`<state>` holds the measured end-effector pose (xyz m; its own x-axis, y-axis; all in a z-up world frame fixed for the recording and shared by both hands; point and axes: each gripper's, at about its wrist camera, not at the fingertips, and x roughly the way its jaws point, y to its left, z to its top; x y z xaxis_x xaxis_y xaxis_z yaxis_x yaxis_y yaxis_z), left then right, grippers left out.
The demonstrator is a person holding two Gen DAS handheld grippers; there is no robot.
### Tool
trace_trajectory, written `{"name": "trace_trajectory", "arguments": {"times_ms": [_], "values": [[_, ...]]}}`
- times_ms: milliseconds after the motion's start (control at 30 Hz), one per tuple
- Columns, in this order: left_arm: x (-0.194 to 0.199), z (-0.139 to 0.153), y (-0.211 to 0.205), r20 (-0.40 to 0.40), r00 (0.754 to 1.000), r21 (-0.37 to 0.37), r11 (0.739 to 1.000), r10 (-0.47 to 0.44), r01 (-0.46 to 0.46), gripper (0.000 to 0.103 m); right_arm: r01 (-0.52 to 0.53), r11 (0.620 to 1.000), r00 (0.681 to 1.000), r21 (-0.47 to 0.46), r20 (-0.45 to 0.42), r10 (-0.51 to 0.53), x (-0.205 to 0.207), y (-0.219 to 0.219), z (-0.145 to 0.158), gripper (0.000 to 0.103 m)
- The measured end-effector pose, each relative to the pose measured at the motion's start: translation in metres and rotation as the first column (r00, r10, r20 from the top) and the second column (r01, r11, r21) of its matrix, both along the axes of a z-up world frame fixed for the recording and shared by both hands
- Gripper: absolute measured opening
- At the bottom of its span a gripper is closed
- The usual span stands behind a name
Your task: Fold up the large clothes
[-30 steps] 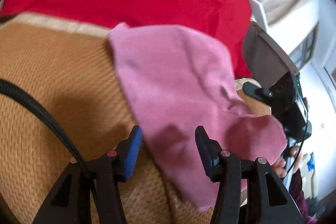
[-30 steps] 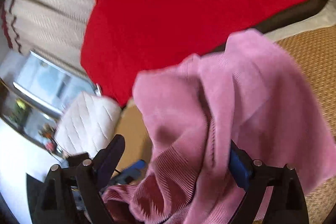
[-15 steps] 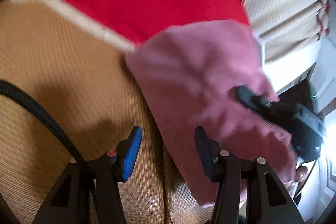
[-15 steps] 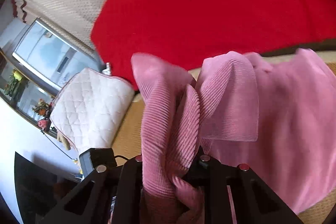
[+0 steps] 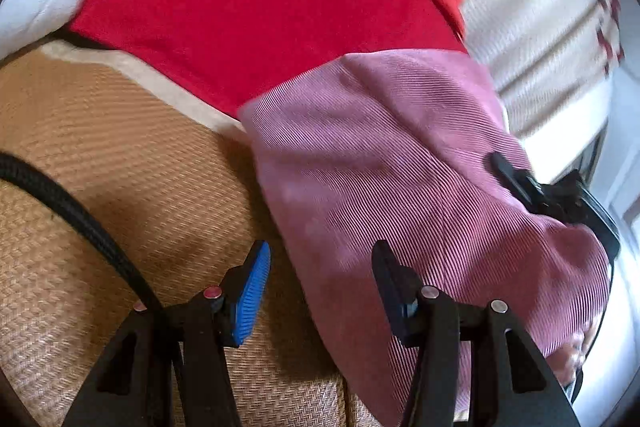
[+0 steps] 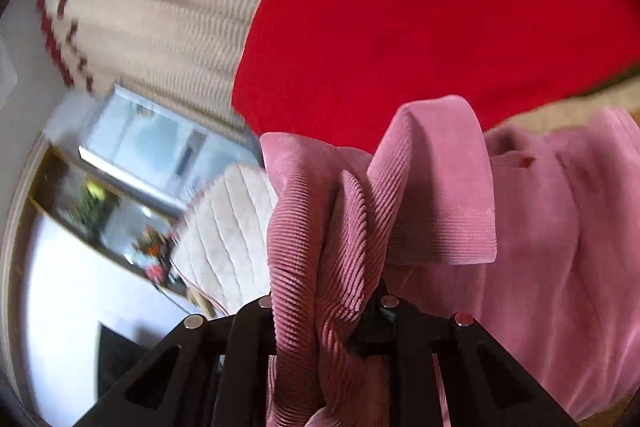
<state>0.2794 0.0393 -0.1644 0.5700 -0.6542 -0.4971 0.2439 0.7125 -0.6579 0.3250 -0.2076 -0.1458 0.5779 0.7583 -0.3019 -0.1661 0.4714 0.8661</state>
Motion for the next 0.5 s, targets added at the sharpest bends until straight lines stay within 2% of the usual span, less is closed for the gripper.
{"name": "trace_trajectory", "arguments": {"times_ms": [100,200,233,300,367,400,467,500], "values": [[-0.003,0.009,-0.038,0.076,0.995,0.064,0.996,-0.061,0.057,0.054,0.076,0.997,0.997,0.030,-0.012,-0.076,-0.011,-0.038,-0.019,0.018],[0.000,0.017,-0.072,0.138,0.984,0.127,0.987,-0.116,0.099,0.054,0.155,0.988,0.987,0.009,-0.036,-0.155,-0.018,-0.084,-0.041,0.017],[0.002,0.013,-0.091,0.138,0.980,0.179,0.977,-0.142,0.117,0.055,0.172,0.985,0.984,0.008,-0.051,-0.172,-0.019,-0.096,-0.049,0.017],[0.008,-0.001,-0.116,0.101,0.977,0.223,0.961,-0.190,0.164,0.056,0.210,0.978,0.975,-0.014,-0.070,-0.210,-0.021,-0.118,-0.067,0.017],[0.018,-0.023,-0.155,0.042,0.965,0.387,0.895,-0.257,0.222,0.060,0.241,0.969,0.965,-0.047,-0.099,-0.245,-0.019,-0.129,-0.085,0.017],[0.017,-0.031,-0.169,0.054,0.961,0.457,0.863,-0.270,0.217,0.062,0.253,0.965,0.956,-0.072,-0.135,-0.261,-0.017,-0.137,-0.100,0.017],[0.017,-0.033,-0.183,0.076,0.955,0.512,0.834,-0.286,0.209,0.064,0.265,0.950,0.938,-0.166,-0.185,-0.294,-0.014,-0.147,-0.125,0.017],[0.021,-0.033,-0.185,0.063,0.954,0.517,0.827,-0.293,0.220,0.065,0.257,0.955,0.932,-0.146,-0.223,-0.285,-0.012,-0.152,-0.140,0.017]]}}
